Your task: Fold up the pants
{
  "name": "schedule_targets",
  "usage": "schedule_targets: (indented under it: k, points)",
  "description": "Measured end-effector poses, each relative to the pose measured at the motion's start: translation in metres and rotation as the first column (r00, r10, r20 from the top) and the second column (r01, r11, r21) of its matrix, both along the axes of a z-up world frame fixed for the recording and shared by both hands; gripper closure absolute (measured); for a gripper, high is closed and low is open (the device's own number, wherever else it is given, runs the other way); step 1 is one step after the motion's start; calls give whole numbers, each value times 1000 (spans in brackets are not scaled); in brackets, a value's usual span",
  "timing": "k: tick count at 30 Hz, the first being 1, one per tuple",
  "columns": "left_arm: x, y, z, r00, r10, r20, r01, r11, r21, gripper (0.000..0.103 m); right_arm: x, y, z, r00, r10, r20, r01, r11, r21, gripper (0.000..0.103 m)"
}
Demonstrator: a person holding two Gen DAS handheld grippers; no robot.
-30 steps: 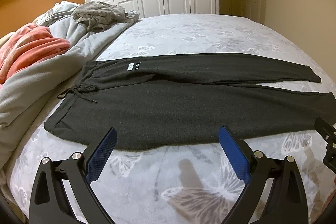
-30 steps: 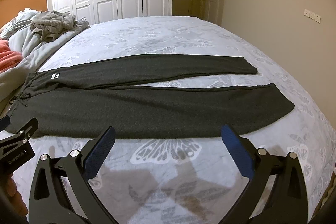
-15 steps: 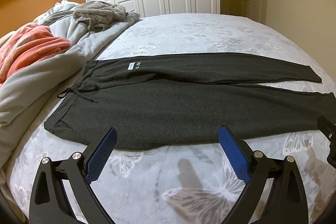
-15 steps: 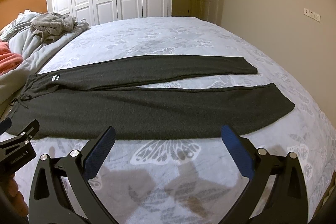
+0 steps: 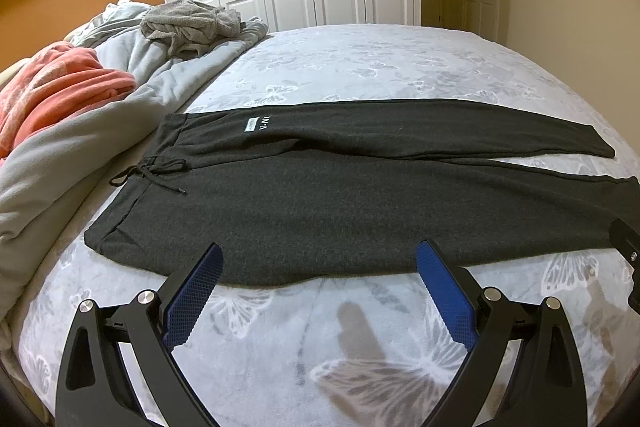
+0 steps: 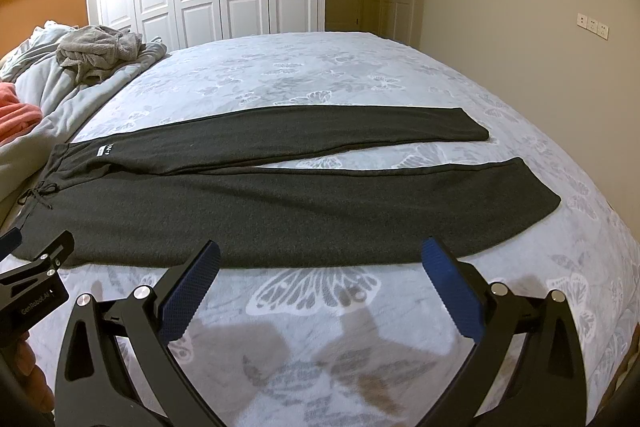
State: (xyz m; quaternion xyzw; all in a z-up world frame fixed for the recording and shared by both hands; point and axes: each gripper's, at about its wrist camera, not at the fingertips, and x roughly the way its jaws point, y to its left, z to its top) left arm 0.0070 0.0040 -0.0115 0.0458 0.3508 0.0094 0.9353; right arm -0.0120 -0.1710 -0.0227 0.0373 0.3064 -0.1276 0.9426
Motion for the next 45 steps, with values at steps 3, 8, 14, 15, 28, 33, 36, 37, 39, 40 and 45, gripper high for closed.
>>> schedule_targets:
  k: [3,8,14,15,28,33,36,37,39,40,45]
  points:
    - [0,0,0,1000,1,-2,-1,1000,1,8,0,0,0,1000,0,0,0,1000,1,5]
    - [0,0,-1,1000,2,-2,-2,1000,1,8,0,0,0,1000,1,0,-1,1000,1,5]
    - [0,0,0,1000,2,-1,-2,1000,2,8,0,0,0,1000,1,0,-1,1000,0,5]
    - [1,0,0,1000,0,-2,0,1000,0,8,0,0,0,1000,1,1,-1,1000,1,5]
    - [1,1,-3,1000,5,-5,-5,1000,0,8,-1,-2,0,1000,-1,1,1,1000,5,5]
    - [2,3,-5,1000,-2,-13,2,1000,-13,8,-1,-3,1,1000,-4,2,4,1000,-1,5]
    - [4,7,-6,999,-39,-36,37,998,-56,6,2,-18,4,999,-40,3,40,999,-4,5]
    - [6,9,-5,997,-63,-51,59,995,-82,6,5,-27,7,999,-51,-7,51,999,-1,5]
    - [14,15,-1,994,-86,-66,79,991,-106,6,16,-52,12,997,-68,-38,69,998,9,5]
    - [20,23,4,994,-90,-65,81,988,-128,6,24,-68,15,996,-72,-54,73,997,8,5]
    - [83,75,26,994,-49,-93,33,986,-165,6,88,-155,26,989,-74,-126,74,997,-9,5]
